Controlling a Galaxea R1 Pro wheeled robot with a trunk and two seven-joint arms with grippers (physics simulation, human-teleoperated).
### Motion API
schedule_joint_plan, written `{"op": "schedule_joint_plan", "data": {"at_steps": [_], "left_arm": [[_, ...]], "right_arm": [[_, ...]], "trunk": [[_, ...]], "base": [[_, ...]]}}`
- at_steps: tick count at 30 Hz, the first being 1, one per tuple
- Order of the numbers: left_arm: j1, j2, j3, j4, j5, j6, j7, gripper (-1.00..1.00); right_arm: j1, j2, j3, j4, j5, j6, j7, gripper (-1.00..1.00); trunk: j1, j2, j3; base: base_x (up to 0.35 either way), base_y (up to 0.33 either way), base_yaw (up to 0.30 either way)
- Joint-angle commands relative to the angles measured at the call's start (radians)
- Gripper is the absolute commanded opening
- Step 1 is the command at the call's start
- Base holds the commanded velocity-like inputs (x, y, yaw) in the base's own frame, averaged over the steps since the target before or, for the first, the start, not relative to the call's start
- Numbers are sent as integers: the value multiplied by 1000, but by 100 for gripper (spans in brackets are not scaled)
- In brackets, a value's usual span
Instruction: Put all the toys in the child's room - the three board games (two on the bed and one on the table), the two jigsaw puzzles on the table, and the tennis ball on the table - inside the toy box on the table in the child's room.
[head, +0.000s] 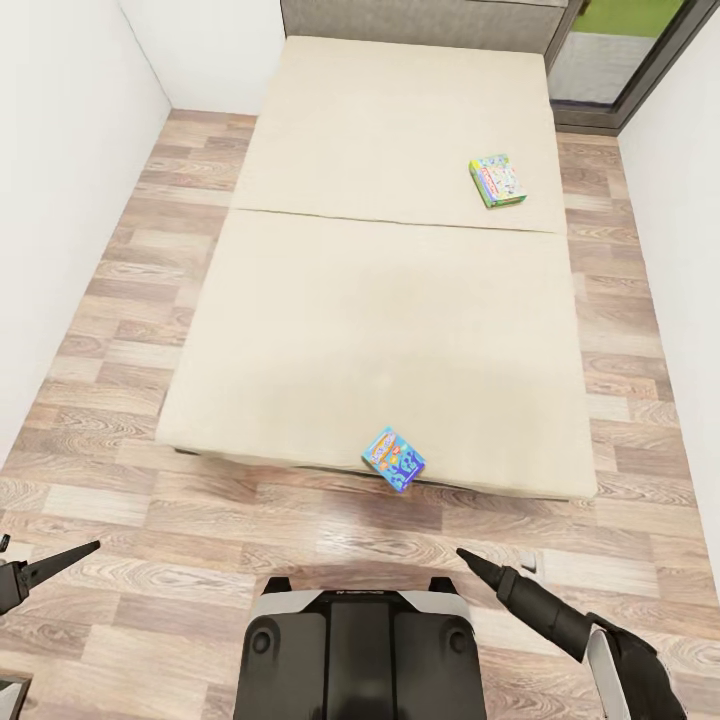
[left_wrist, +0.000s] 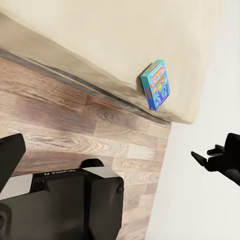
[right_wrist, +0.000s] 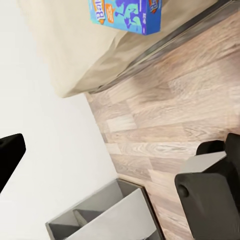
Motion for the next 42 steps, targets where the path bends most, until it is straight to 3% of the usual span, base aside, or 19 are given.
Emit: {"op": "schedule_joint_plan", "data": {"at_steps": [1,11,30,42], "left_arm": [[0,0,0,0,-2,11,-5,100],[0,1,0,-1,-2,10,-5,100],[0,1,-1,-1,-2,9,-5,100],[0,0,-1,-1,-2,9,-5,100]], "right_arm": [[-12,1,0,23,-5,-7,1,100],[-99,15,3,166,-6,-84,-1,100],[-154,72,12,213,-2,-146,-3,100],[-199,79,15,294,4,-183,-25,100]], "trunk": [[0,-1,-1],[0,-1,-1],[0,-1,-1],[0,-1,-1]], "base": [[0,0,0],[0,0,0],[15,29,0],[13,22,0]]}}
